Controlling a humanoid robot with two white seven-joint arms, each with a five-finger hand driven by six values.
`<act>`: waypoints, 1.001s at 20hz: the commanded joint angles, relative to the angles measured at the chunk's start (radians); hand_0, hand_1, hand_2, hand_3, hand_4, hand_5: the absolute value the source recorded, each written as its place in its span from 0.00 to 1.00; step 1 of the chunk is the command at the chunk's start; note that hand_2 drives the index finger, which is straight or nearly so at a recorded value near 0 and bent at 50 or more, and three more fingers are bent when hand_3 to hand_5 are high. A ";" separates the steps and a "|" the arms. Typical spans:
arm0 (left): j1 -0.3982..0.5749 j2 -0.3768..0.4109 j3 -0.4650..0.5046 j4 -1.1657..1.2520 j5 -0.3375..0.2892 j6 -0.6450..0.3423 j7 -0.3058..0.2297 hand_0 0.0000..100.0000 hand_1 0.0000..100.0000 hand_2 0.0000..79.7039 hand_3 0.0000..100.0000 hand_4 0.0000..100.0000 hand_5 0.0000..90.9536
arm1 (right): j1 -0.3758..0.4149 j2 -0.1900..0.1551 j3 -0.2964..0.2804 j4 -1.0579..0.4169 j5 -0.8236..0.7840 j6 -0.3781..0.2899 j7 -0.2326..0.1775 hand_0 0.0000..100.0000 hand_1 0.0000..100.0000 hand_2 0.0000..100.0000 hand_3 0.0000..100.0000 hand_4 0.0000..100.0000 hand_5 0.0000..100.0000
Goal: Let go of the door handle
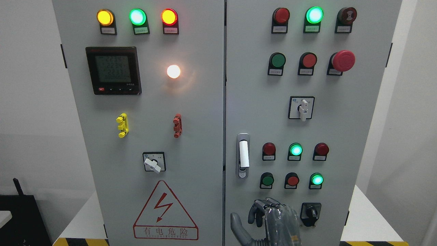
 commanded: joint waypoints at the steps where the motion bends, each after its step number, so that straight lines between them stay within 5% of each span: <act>1: 0.000 0.000 -0.001 -0.031 -0.001 0.000 0.001 0.12 0.39 0.00 0.00 0.00 0.00 | -0.004 0.001 0.017 -0.025 -0.041 -0.005 0.001 0.38 0.00 0.90 1.00 0.89 0.91; 6: 0.000 0.000 -0.001 -0.031 0.001 0.000 0.001 0.12 0.39 0.00 0.00 0.00 0.00 | -0.004 -0.001 0.021 -0.028 -0.040 -0.005 0.041 0.44 0.00 0.98 1.00 0.91 0.91; 18: 0.000 0.000 0.001 -0.031 0.001 0.000 0.001 0.12 0.39 0.00 0.00 0.00 0.00 | 0.038 -0.010 0.023 -0.106 -0.035 -0.006 0.041 0.50 0.00 0.99 1.00 0.91 0.91; 20: 0.000 0.000 -0.001 -0.031 -0.001 0.000 0.001 0.12 0.39 0.00 0.00 0.00 0.00 | 0.061 -0.051 0.023 -0.132 -0.037 -0.008 0.041 0.51 0.00 0.99 1.00 0.91 0.91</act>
